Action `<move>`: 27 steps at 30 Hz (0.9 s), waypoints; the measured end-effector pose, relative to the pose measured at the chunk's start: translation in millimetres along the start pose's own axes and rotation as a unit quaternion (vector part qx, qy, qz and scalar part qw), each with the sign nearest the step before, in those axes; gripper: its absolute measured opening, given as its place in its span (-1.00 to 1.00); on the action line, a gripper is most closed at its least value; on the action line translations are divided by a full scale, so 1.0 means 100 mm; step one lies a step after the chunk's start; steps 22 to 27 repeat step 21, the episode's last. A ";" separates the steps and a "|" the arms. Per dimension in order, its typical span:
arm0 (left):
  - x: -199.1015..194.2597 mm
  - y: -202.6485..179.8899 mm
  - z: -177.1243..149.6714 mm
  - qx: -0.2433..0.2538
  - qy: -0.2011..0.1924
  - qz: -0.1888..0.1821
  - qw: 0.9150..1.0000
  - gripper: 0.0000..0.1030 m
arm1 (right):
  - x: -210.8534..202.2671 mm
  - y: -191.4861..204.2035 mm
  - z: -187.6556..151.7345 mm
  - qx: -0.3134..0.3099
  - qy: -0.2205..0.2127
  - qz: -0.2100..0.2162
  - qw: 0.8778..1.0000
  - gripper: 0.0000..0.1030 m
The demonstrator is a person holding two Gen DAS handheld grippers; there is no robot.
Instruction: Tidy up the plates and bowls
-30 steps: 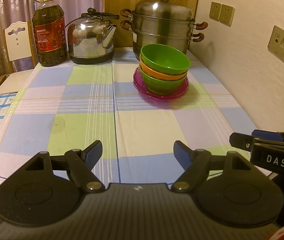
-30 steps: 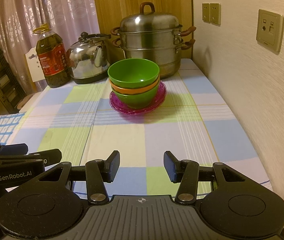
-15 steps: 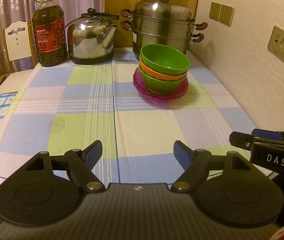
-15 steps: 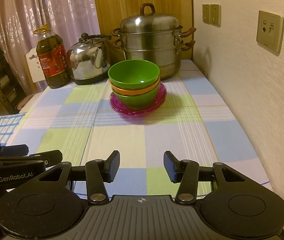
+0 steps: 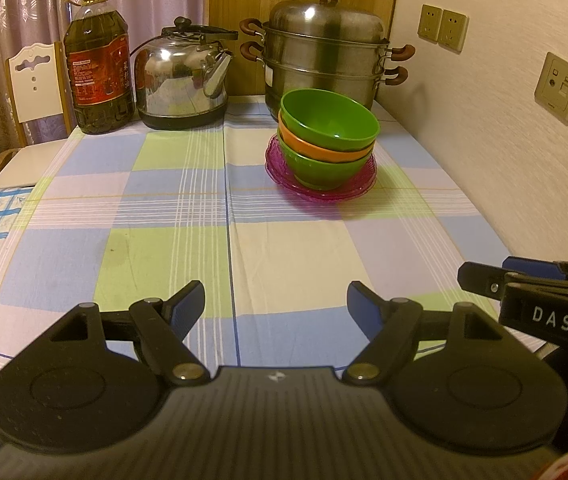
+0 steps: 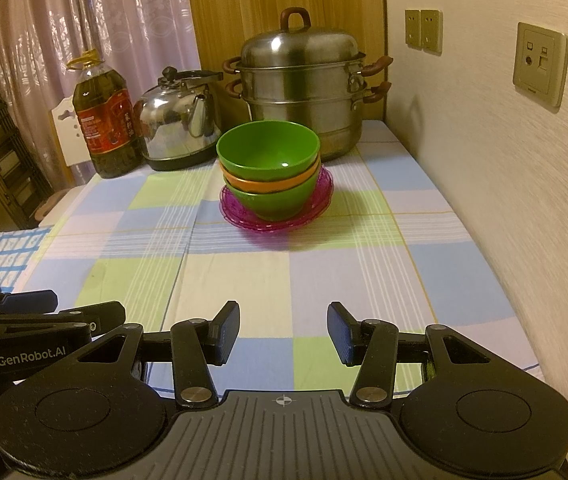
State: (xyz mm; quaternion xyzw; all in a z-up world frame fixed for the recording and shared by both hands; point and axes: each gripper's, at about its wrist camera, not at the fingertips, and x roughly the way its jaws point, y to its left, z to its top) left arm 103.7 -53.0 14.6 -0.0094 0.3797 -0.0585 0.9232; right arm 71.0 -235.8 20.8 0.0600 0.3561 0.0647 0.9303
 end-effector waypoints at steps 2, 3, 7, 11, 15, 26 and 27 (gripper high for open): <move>0.00 0.00 0.00 0.000 0.000 0.000 1.000 0.49 | 0.00 0.00 0.01 0.000 -0.001 0.000 1.000 -0.05; 0.00 0.00 0.00 0.001 0.000 0.000 1.000 0.49 | 0.00 0.00 0.01 0.000 0.000 0.000 1.000 -0.05; -0.01 -0.02 0.02 0.001 0.000 -0.001 1.000 0.49 | 0.00 0.01 0.01 0.000 -0.001 0.000 1.000 -0.05; -0.02 -0.02 0.02 0.000 0.000 -0.001 1.000 0.49 | 0.00 0.01 0.02 -0.001 0.000 0.001 1.000 -0.05; -0.02 -0.03 0.03 -0.004 0.001 -0.003 1.000 0.49 | 0.00 0.01 0.02 0.000 -0.001 0.000 1.000 -0.05; -0.02 -0.01 0.03 -0.012 -0.002 -0.012 1.000 0.49 | 0.00 0.02 0.03 0.000 -0.002 0.001 1.000 -0.05; -0.02 -0.01 0.03 -0.012 -0.002 -0.012 1.000 0.49 | 0.00 0.02 0.03 0.000 -0.002 0.001 1.000 -0.05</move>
